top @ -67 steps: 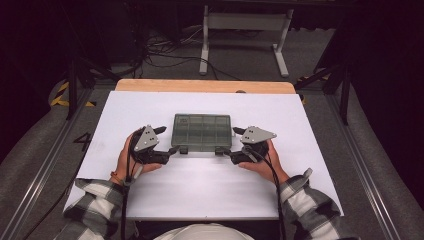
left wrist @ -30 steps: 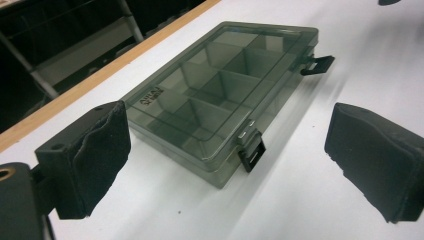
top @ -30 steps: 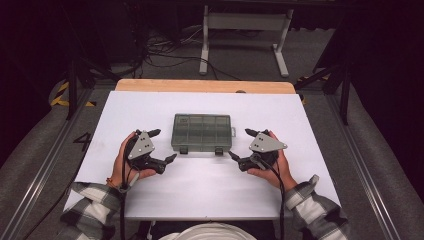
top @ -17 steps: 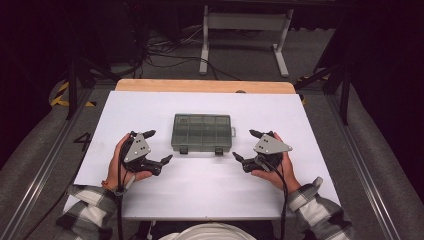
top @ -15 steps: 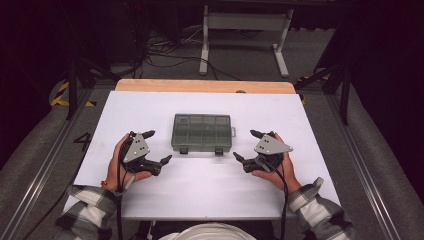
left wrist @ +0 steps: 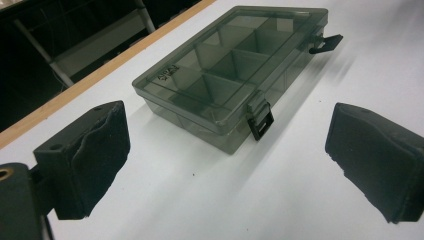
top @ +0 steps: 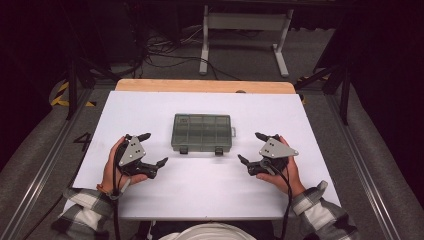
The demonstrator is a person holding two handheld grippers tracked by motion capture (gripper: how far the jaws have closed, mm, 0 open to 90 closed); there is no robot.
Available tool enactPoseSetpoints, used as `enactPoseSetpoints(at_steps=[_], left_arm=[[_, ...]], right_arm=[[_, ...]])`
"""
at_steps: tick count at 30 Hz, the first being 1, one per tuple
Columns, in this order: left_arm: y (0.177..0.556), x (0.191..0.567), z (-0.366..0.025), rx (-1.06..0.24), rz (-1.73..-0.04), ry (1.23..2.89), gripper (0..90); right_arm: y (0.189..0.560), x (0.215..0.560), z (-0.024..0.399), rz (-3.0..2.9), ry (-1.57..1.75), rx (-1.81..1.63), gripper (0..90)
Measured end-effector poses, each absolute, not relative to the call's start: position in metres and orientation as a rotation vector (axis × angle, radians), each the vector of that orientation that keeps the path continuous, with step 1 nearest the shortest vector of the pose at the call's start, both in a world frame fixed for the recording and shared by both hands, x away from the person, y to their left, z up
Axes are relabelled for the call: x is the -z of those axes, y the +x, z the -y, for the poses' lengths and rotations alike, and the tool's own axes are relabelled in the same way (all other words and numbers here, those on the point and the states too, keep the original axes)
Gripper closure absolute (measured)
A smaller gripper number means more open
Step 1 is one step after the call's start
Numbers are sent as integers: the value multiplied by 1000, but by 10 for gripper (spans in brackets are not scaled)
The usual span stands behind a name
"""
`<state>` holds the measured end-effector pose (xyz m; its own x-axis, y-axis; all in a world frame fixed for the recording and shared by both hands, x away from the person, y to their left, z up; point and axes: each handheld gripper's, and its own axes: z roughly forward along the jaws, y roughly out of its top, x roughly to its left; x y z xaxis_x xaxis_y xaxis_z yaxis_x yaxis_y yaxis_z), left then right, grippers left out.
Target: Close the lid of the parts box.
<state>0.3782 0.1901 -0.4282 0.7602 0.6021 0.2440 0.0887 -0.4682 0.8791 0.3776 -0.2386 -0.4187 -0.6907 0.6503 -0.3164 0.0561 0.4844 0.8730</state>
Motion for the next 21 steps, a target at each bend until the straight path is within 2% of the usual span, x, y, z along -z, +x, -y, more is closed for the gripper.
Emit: enactPoseSetpoints(at_steps=[21], left_arm=[[361, 433, -206, -660, -538, 2000, 49]], right_arm=[[365, 421, 253, -2079, 610, -1196, 90]])
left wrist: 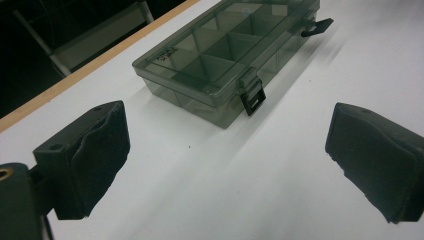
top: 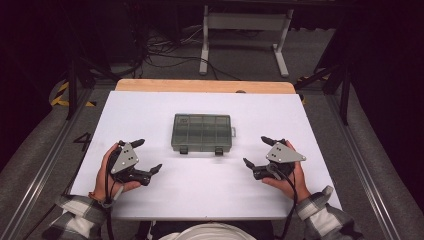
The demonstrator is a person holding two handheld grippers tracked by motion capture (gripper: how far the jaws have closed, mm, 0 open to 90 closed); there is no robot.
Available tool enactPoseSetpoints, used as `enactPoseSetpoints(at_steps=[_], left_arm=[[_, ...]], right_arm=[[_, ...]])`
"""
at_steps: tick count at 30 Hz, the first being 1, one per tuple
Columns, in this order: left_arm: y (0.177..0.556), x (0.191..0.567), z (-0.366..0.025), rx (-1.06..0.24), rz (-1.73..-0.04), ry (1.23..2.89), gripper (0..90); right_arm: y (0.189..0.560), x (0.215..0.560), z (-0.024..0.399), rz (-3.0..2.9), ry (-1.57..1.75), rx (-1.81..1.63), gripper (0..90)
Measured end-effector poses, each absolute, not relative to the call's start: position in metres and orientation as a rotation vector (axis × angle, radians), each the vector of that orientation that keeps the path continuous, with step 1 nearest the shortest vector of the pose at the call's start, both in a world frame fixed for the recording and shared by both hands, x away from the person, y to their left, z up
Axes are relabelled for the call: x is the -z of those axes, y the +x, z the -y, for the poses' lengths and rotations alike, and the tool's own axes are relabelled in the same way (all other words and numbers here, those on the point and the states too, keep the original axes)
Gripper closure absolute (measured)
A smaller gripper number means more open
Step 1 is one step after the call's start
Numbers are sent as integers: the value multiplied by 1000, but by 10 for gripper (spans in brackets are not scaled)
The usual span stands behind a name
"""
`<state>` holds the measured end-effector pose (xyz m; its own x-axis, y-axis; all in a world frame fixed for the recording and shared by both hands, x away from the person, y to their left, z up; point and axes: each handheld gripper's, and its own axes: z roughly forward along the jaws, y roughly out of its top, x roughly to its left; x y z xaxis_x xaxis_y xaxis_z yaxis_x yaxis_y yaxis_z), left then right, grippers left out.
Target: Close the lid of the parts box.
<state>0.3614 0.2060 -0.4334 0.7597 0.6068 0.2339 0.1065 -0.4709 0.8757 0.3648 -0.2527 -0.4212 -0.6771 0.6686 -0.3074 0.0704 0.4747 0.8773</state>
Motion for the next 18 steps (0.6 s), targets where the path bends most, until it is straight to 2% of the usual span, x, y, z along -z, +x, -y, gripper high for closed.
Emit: enactPoseSetpoints(at_steps=[18], left_arm=[[350, 438, -219, -662, -560, 2008, 39]], right_arm=[[351, 427, 271, -2066, 634, -1146, 87]])
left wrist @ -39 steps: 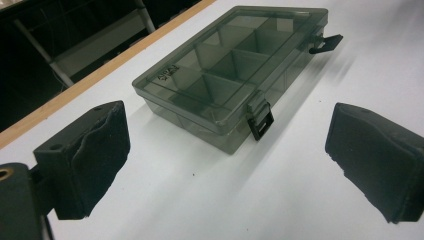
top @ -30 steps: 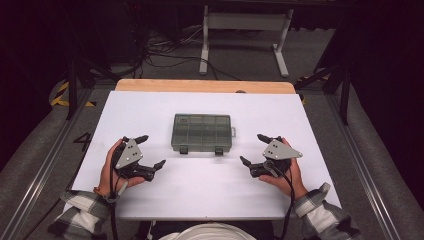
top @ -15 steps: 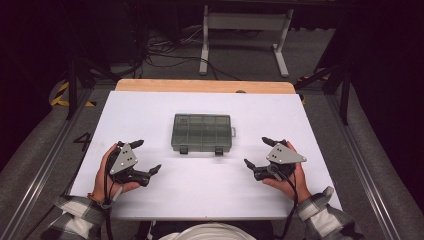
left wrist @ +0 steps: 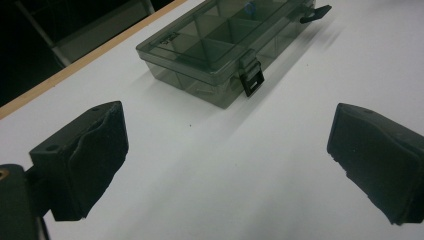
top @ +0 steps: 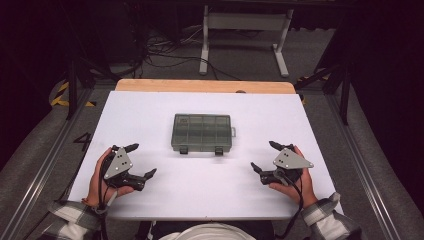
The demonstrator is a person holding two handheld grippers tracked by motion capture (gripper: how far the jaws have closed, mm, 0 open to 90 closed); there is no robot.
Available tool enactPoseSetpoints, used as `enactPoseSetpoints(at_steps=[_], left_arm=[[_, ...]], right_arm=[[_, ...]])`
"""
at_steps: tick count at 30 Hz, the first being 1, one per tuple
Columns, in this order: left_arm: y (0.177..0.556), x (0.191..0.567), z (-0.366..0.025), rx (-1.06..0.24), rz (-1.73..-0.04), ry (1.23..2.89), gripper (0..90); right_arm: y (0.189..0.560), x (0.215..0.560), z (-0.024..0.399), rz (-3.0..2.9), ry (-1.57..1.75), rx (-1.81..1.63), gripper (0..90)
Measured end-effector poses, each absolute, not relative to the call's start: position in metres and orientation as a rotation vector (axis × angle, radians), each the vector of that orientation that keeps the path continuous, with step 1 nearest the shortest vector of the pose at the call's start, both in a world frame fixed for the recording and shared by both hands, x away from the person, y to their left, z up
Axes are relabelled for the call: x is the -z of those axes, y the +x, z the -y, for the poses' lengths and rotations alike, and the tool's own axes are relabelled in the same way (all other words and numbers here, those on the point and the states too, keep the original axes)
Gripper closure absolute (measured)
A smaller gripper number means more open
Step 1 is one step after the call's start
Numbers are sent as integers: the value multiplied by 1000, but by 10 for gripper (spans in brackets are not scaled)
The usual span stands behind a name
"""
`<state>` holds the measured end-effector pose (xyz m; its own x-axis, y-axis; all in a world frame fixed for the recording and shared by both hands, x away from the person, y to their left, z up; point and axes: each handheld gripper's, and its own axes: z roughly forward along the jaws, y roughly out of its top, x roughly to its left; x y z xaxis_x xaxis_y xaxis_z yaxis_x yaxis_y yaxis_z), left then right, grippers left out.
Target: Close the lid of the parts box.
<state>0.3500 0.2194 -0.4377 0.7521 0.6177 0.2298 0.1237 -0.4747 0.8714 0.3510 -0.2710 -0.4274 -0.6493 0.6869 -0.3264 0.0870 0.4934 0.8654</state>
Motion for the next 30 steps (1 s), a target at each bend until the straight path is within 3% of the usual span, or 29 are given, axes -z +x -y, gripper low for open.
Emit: enactPoseSetpoints(at_steps=[30], left_arm=[[339, 448, -254, -684, -712, 1975, 28]], right_arm=[[324, 440, 309, -2063, 707, -1083, 82]])
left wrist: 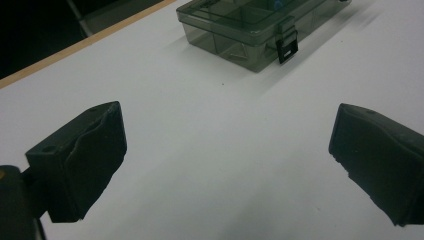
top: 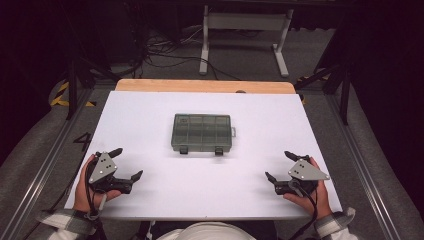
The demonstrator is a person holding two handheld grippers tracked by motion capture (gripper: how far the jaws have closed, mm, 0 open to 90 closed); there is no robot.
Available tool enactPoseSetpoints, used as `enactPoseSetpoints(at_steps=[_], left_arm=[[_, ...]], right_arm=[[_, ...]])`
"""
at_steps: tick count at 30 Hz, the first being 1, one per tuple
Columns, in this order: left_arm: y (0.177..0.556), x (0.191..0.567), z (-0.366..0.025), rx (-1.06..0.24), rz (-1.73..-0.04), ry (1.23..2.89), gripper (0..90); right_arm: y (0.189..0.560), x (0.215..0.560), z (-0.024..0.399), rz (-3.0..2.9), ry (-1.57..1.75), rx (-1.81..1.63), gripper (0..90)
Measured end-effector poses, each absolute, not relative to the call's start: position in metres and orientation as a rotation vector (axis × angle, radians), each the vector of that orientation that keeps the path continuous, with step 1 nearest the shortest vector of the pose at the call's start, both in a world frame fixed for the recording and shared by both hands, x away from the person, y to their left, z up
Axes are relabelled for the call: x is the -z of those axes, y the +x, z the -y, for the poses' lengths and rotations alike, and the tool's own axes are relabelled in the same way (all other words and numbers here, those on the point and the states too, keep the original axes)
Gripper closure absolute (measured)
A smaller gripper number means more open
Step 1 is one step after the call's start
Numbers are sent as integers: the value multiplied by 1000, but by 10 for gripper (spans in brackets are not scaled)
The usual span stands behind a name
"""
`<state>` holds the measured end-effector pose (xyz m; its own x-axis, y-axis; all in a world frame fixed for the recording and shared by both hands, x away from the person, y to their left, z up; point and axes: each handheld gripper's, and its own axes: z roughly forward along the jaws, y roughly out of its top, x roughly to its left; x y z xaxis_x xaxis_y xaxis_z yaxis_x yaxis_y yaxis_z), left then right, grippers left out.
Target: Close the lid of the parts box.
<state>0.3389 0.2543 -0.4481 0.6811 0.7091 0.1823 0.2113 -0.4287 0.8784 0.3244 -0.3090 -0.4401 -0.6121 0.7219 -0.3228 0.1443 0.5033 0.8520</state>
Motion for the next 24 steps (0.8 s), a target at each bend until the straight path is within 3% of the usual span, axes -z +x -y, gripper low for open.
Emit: enactPoseSetpoints(at_steps=[24], left_arm=[[333, 449, -261, -668, -712, 1948, 30]], right_arm=[[316, 446, 322, -2043, 769, -1090, 80]])
